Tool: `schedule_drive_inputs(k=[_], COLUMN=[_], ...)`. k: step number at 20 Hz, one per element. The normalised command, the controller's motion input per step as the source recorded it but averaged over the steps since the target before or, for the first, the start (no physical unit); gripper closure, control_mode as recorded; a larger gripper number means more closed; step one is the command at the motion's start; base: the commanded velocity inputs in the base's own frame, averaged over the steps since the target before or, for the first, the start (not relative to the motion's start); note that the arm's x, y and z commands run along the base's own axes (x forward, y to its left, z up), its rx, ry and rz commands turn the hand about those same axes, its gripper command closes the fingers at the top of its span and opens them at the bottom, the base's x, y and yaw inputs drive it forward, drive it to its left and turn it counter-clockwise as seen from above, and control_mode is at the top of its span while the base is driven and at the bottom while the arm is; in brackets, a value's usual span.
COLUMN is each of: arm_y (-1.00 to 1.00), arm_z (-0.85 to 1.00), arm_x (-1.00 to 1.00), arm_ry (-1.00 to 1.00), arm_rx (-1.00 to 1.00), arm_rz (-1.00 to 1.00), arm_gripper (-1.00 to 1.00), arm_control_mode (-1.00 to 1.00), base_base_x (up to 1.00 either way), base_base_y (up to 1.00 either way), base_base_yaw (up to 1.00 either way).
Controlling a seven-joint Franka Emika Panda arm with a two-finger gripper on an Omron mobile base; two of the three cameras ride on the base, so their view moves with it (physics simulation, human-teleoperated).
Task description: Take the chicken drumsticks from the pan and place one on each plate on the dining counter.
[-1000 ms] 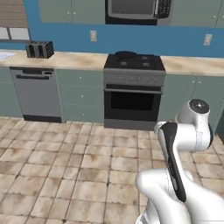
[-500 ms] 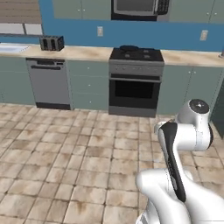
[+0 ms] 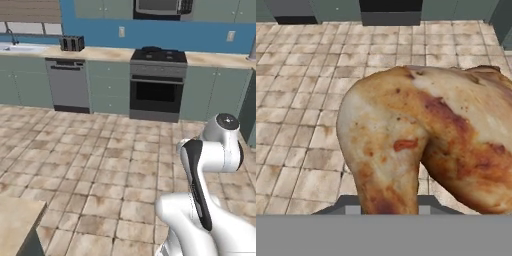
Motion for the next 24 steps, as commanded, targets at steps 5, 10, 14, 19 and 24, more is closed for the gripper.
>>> schedule_drive_inputs(k=[5, 10, 14, 19, 24], arm_y=[0.0, 0.0, 0.0, 0.0, 0.0], arm_z=[0.0, 0.0, 0.0, 0.0, 0.0], arm_x=[0.0, 0.0, 0.0, 0.0, 0.0], arm_ry=[0.0, 0.0, 0.0, 0.0, 0.0], arm_rx=[0.0, 0.0, 0.0, 0.0, 0.0], arm_rz=[0.0, 0.0, 0.0, 0.0, 0.0], arm_gripper=[1.0, 1.0, 1.0, 1.0, 1.0], arm_control_mode=[1.0, 1.0, 1.0, 1.0, 1.0], base_base_x=[-1.0, -1.0, -1.0, -1.0, -1.0], base_base_y=[-0.2, 0.12, 0.69, 0.96, 1.0], base_base_yaw=[0.09, 0.02, 0.0, 0.0, 0.0])
